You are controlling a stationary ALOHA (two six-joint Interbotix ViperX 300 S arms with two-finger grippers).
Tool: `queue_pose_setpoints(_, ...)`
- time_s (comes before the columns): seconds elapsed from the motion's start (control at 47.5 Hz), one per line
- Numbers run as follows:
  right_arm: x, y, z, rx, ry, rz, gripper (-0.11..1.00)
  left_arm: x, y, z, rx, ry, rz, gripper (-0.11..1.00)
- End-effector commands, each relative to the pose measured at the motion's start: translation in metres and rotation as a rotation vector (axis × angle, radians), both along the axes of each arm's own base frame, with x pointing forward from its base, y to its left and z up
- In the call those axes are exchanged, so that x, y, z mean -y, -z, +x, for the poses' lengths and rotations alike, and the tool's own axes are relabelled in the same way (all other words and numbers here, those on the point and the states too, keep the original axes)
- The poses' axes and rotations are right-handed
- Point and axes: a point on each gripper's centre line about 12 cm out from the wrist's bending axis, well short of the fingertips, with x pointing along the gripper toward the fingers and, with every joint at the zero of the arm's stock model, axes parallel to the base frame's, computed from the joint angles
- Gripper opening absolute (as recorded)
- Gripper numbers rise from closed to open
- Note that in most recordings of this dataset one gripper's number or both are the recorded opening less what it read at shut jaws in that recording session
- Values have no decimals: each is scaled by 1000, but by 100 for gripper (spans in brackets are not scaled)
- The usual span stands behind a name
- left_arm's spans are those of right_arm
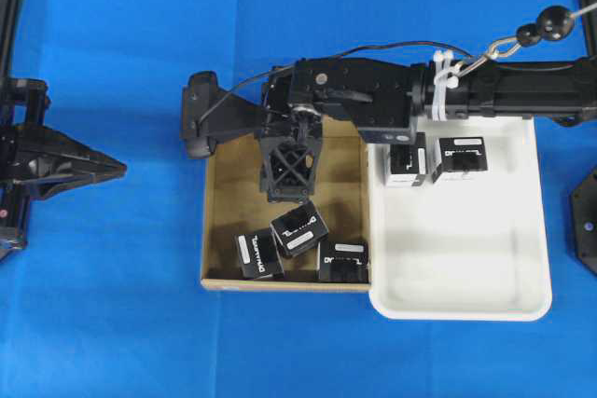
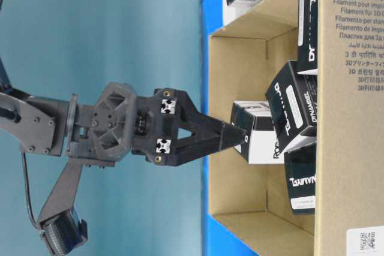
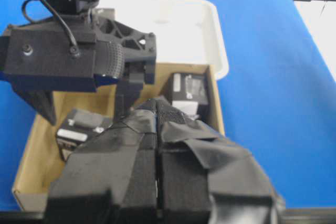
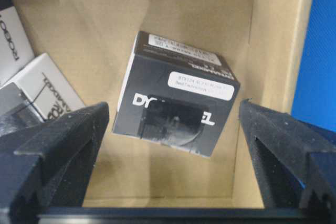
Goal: Pick a box that is randomly placed inside the cardboard box.
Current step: 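Lower the right gripper around the upright black DYNAMIXEL box, then close the right gripper on the black box and lift it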
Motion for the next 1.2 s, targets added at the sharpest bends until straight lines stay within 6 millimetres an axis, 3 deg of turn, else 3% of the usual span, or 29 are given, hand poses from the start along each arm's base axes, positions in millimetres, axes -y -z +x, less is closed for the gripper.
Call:
queue_pose_setpoints(0.0, 7, -5, 0, 11, 49, 5, 100, 0, -7, 2, 17, 0, 0, -7)
queue_pose_setpoints(0.231, 9, 0, 0, 8, 154, 69, 100, 0, -6, 2, 15, 2, 0, -7)
queue_pose_setpoints(0.568, 0, 27, -5, -19, 157, 92, 100, 0, -6, 2, 14, 0, 0, -7)
queue_pose_setpoints(0.989, 8, 57, -5, 68, 196, 81, 100, 1, -7, 2, 17, 3, 0, -7)
queue_pose_setpoints(1.178, 4, 53, -2, 90, 239, 92, 99, 3, -7, 2, 17, 12, -2, -7)
